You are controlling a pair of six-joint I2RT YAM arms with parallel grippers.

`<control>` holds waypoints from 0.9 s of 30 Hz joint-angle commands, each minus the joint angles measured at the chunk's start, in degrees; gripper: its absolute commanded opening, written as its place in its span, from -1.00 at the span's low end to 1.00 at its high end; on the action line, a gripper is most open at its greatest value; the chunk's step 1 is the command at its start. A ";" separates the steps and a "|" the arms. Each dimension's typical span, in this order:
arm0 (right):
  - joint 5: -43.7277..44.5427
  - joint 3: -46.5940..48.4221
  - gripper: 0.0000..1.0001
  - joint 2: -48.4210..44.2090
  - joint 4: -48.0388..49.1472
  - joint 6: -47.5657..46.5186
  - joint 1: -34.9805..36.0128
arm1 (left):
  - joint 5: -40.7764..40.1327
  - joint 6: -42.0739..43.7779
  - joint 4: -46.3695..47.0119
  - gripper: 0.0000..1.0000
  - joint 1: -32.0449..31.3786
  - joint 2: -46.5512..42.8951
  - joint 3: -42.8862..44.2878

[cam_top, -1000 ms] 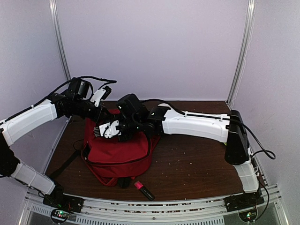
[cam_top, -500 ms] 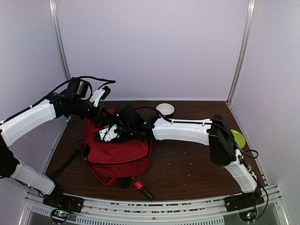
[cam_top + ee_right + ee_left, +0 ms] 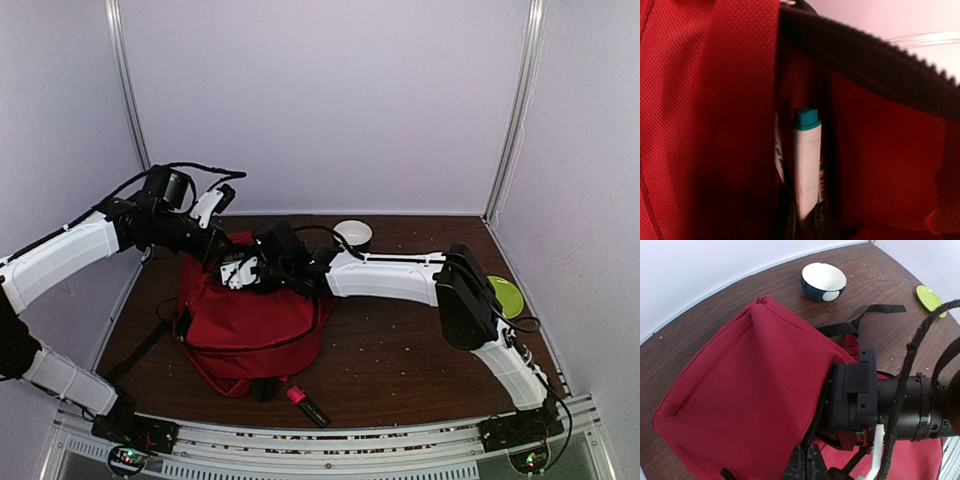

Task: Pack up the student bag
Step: Place the pen in the lower front pocket of the bag.

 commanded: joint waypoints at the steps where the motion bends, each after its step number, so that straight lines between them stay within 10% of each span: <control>1: 3.33 -1.48 -0.74 -2.54 4.38 3.37 -0.88 | 2.42 0.65 0.77 -1.00 0.11 -1.56 1.85; 7: 8.97 7.98 -0.54 4.62 2.44 3.90 -0.63 | 3.32 0.65 0.65 -1.00 0.13 -1.32 2.11; 11: 9.29 9.42 0.00 5.72 1.52 3.25 -0.66 | 3.09 0.62 0.55 -1.00 0.13 -1.47 2.19; 27: -0.77 -17.38 0.08 -18.78 -3.05 8.36 1.82 | 1.50 0.90 1.16 -1.00 0.11 -1.16 1.90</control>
